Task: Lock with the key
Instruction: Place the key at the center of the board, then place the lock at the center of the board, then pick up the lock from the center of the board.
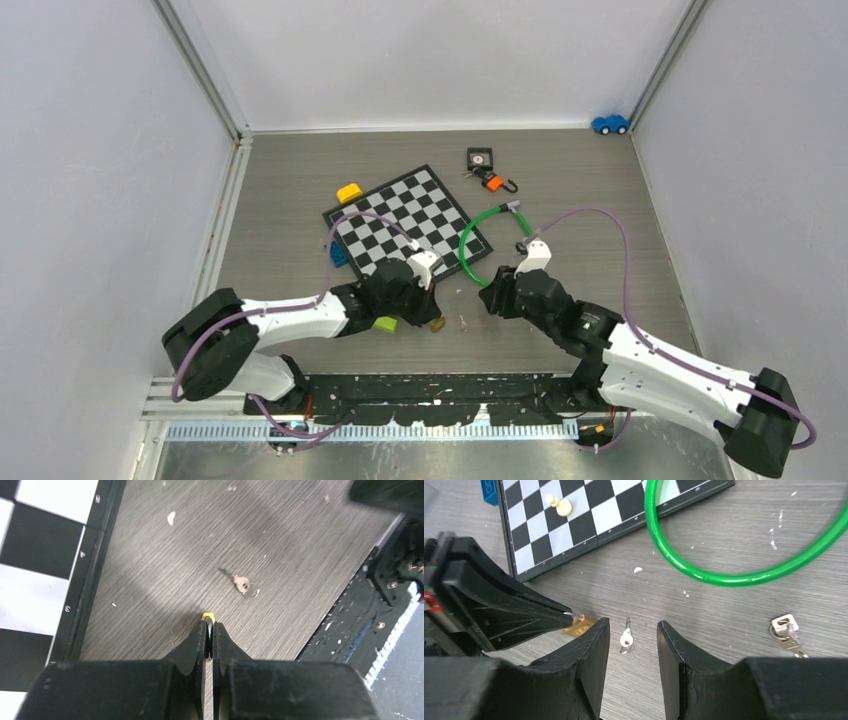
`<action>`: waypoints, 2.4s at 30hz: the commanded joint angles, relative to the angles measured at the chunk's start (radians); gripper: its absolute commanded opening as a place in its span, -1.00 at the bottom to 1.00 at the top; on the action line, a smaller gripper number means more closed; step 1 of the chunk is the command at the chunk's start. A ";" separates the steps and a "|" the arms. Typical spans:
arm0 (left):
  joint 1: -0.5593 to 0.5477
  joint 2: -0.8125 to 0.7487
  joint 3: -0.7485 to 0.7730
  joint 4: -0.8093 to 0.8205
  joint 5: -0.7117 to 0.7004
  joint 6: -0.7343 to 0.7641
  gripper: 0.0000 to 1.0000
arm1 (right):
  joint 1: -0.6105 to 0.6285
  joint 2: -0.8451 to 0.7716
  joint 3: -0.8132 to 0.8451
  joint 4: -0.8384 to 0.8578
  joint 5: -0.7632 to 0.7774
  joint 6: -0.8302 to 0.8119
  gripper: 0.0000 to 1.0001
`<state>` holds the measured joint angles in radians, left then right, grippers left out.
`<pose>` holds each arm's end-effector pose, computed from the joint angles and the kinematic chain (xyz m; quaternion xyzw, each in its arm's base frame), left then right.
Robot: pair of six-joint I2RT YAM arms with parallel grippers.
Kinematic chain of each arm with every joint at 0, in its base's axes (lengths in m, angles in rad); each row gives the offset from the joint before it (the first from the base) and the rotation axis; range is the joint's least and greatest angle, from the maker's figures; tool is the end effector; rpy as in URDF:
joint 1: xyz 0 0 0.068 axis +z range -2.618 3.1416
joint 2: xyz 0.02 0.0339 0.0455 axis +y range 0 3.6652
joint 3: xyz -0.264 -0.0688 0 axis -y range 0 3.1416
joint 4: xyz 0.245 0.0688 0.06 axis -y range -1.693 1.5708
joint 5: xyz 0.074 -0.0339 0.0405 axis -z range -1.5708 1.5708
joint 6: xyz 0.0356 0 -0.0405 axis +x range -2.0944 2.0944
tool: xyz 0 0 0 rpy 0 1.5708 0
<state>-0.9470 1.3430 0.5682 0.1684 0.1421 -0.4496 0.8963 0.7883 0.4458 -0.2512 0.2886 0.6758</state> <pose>0.1520 -0.2198 0.1799 0.2494 0.8484 -0.3456 0.3139 0.1168 0.1299 0.2145 -0.0291 0.8760 0.2389 0.4181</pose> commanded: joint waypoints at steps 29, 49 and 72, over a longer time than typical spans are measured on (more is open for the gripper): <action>0.004 0.000 0.361 -0.556 -0.301 0.082 0.54 | 0.000 -0.069 0.107 -0.250 0.297 0.061 -0.09; 0.044 -0.080 0.629 -0.877 -0.565 0.094 0.62 | -0.114 0.152 0.494 -0.675 0.430 0.130 0.40; 0.053 -0.353 0.486 -0.935 -0.657 0.211 0.67 | -0.544 0.853 0.975 -0.373 -0.130 -0.315 0.39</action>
<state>-0.8982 1.0645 1.0817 -0.7502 -0.4686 -0.3016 0.3477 1.5372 1.3003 -0.7391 0.2661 0.5419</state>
